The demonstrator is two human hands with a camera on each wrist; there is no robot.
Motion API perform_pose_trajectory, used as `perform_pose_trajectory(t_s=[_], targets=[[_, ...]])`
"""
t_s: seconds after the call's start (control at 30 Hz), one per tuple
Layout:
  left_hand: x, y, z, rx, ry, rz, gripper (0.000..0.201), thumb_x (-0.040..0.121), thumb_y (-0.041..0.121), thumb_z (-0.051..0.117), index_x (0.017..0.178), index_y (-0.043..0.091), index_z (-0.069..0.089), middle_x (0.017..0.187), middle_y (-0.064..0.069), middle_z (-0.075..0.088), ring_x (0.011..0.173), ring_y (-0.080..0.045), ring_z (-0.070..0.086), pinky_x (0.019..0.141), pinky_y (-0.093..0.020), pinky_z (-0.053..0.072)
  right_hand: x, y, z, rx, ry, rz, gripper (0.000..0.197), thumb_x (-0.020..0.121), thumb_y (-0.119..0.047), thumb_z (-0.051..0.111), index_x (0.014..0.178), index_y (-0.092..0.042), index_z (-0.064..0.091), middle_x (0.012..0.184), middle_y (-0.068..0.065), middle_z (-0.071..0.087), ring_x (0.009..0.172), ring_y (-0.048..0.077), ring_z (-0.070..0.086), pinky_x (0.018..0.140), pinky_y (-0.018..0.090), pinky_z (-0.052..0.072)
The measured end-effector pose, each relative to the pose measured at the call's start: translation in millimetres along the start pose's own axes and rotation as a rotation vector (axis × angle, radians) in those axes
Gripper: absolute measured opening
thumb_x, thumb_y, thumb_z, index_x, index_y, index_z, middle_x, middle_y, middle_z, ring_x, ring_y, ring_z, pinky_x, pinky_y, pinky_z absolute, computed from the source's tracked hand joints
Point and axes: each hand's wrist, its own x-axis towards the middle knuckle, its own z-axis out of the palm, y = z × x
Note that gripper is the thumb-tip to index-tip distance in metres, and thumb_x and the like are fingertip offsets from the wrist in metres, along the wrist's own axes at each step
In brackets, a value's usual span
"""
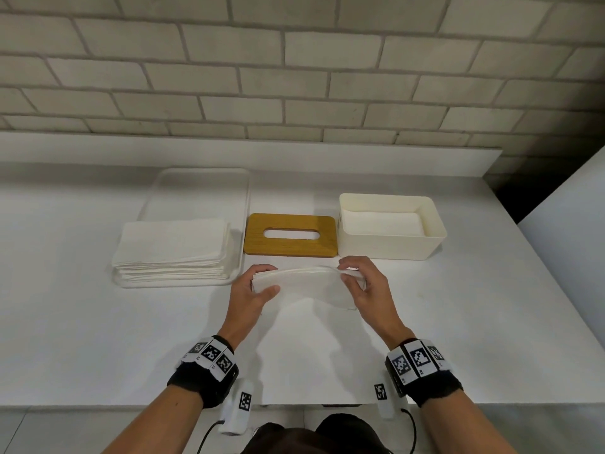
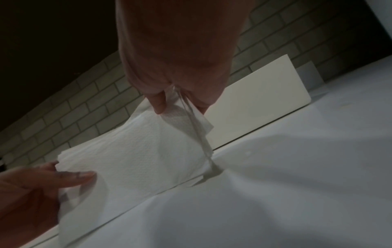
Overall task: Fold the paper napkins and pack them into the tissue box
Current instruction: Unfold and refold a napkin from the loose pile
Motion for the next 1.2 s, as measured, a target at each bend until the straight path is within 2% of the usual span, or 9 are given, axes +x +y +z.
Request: perform_pose_trajectory(t_s=[0.17, 0.3, 0.4, 0.53, 0.67, 0.83, 0.93, 1.07, 1.2], targets=[[1, 1, 2, 0.033, -0.006, 0.069, 0.042, 0.079, -0.006, 0.07, 0.103, 0.028, 0.064, 0.107, 0.015, 0.065, 0.109, -0.01, 0.059, 0.097, -0.029, 0.045, -1, -1, -1, 0.024, -0.023, 0.037, 0.032, 0.095, -0.002, 0.055, 0.122, -0.017, 0.063, 0.117, -0.007, 0.065, 0.111, -0.003, 0.057, 0.096, 0.009, 0.041], [-1, 5, 6, 0.049, -0.042, 0.116, 0.028, 0.082, 0.004, 0.065, 0.101, 0.025, 0.061, 0.103, 0.021, 0.064, 0.106, 0.001, 0.056, 0.095, -0.018, 0.041, 0, 3, -1, -0.031, -0.015, -0.052, 0.03, 0.093, 0.007, 0.053, 0.107, -0.01, 0.073, 0.107, 0.0, 0.068, 0.105, 0.006, 0.062, 0.092, 0.017, 0.046], [0, 3, 5, 0.038, -0.049, 0.1, 0.02, 0.079, 0.011, 0.063, 0.095, 0.023, 0.062, 0.098, 0.017, 0.065, 0.1, -0.005, 0.059, 0.09, -0.025, 0.044, -1, 1, -2, -0.002, -0.001, 0.033, 0.024, 0.095, -0.001, 0.055, 0.104, -0.016, 0.073, 0.105, -0.004, 0.069, 0.102, 0.001, 0.062, 0.09, 0.016, 0.045], [2, -1, 5, 0.029, -0.033, 0.028, 0.044, 0.077, -0.002, 0.071, 0.107, 0.026, 0.057, 0.114, 0.01, 0.059, 0.113, -0.015, 0.054, 0.102, -0.038, 0.043, -3, -3, -3, 0.086, 0.02, 0.19, 0.022, 0.099, -0.017, 0.052, 0.118, -0.026, 0.06, 0.101, -0.018, 0.062, 0.086, -0.003, 0.058, 0.08, 0.017, 0.045], [2, -1, 7, 0.079, -0.008, -0.002, 0.054, 0.079, -0.004, 0.071, 0.118, 0.031, 0.055, 0.128, 0.015, 0.054, 0.128, -0.009, 0.044, 0.114, -0.036, 0.031, -4, 5, -5, 0.151, -0.027, 0.284, 0.039, 0.092, -0.021, 0.063, 0.127, -0.034, 0.054, 0.127, -0.013, 0.059, 0.117, 0.01, 0.056, 0.099, 0.032, 0.046], [6, -3, 4, 0.032, -0.027, -0.048, 0.059, 0.076, -0.005, 0.074, 0.121, 0.027, 0.056, 0.127, 0.007, 0.058, 0.123, -0.014, 0.052, 0.104, -0.032, 0.042, -2, 9, -5, 0.222, -0.031, 0.368, 0.037, 0.087, -0.01, 0.069, 0.117, -0.031, 0.063, 0.117, -0.006, 0.067, 0.109, 0.016, 0.063, 0.092, 0.031, 0.053], [7, -8, 4, 0.054, -0.03, -0.144, 0.043, 0.08, 0.005, 0.074, 0.119, 0.018, 0.06, 0.115, 0.002, 0.068, 0.11, -0.018, 0.064, 0.097, -0.038, 0.05, -3, 11, -1, 0.211, -0.059, 0.44, 0.033, 0.087, -0.008, 0.067, 0.115, -0.025, 0.064, 0.109, -0.002, 0.071, 0.101, 0.015, 0.068, 0.086, 0.032, 0.056], [7, -1, 2, 0.094, -0.002, -0.127, 0.021, 0.084, 0.008, 0.071, 0.103, 0.017, 0.068, 0.098, 0.008, 0.073, 0.097, -0.013, 0.068, 0.088, -0.031, 0.053, -1, 7, -2, 0.124, -0.062, 0.476, 0.021, 0.089, -0.013, 0.064, 0.11, -0.016, 0.068, 0.103, 0.001, 0.073, 0.097, 0.02, 0.069, 0.076, 0.028, 0.056], [17, 22, -8, 0.12, -0.096, -0.09, 0.026, 0.082, 0.001, 0.072, 0.096, 0.023, 0.071, 0.088, 0.016, 0.076, 0.088, -0.005, 0.072, 0.082, -0.023, 0.054, 1, -11, -10, 0.343, -0.088, 0.564, 0.022, 0.083, -0.014, 0.075, 0.104, -0.013, 0.071, 0.1, 0.004, 0.076, 0.097, 0.024, 0.071, 0.08, 0.033, 0.058]])
